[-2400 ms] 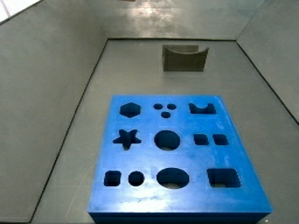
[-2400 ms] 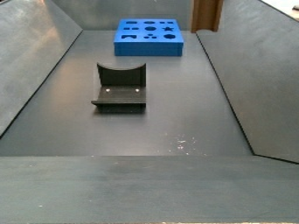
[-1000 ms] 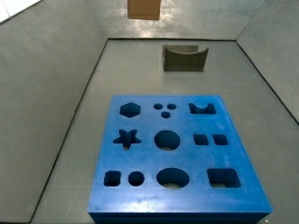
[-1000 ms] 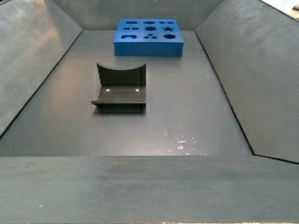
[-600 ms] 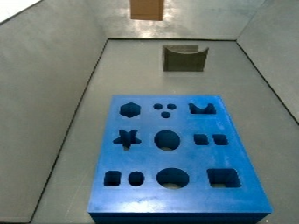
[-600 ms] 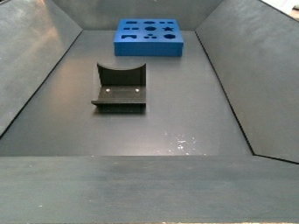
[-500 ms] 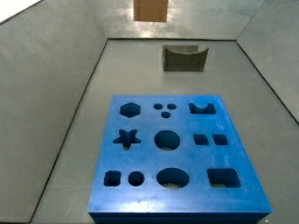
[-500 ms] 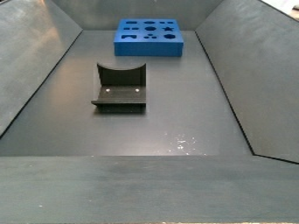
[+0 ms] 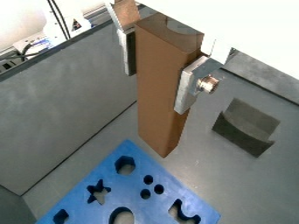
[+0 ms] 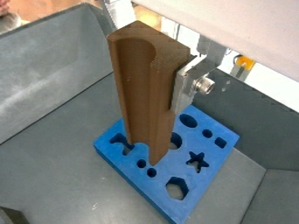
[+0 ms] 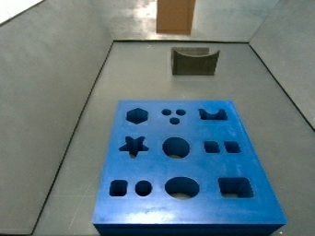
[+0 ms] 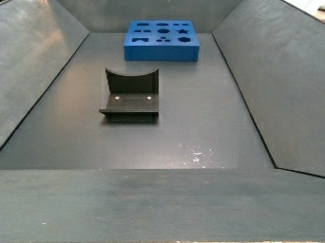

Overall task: Pick up the arch object. Move up. Place the arch object on the fixture. Regrasp the arch object. Rotate the arch object. Move to above the board. Insert the arch object.
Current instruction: Insert the arch object.

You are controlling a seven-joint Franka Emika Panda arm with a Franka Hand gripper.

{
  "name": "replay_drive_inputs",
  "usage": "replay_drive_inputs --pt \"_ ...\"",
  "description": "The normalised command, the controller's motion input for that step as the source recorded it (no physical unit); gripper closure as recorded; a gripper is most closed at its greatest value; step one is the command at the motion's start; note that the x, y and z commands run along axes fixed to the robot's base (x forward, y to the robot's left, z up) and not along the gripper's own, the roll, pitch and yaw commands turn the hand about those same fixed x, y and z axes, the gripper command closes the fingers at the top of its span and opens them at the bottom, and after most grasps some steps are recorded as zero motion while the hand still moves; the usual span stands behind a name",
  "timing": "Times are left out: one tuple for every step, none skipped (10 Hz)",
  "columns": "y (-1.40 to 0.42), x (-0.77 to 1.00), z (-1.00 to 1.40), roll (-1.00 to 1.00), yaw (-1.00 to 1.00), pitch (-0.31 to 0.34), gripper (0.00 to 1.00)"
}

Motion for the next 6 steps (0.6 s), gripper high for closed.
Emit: replay_drive_inputs --pt "-0.07 1.0 -0.33 0.14 0.0 0.126 1.0" --pt "-0.11 1.0 -0.35 0.14 0.0 0.1 1.0" --pt "-0.13 1.0 -0.34 0.13 0.0 0.076 1.0" --pt "-0.14 1.0 -0.33 0.12 0.0 0.067 1.0" --pt "-0.14 1.0 -0.31 0.11 0.0 0.056 1.0" --pt "-0.11 1.0 -0.2 0.06 0.0 0.0 1.0"
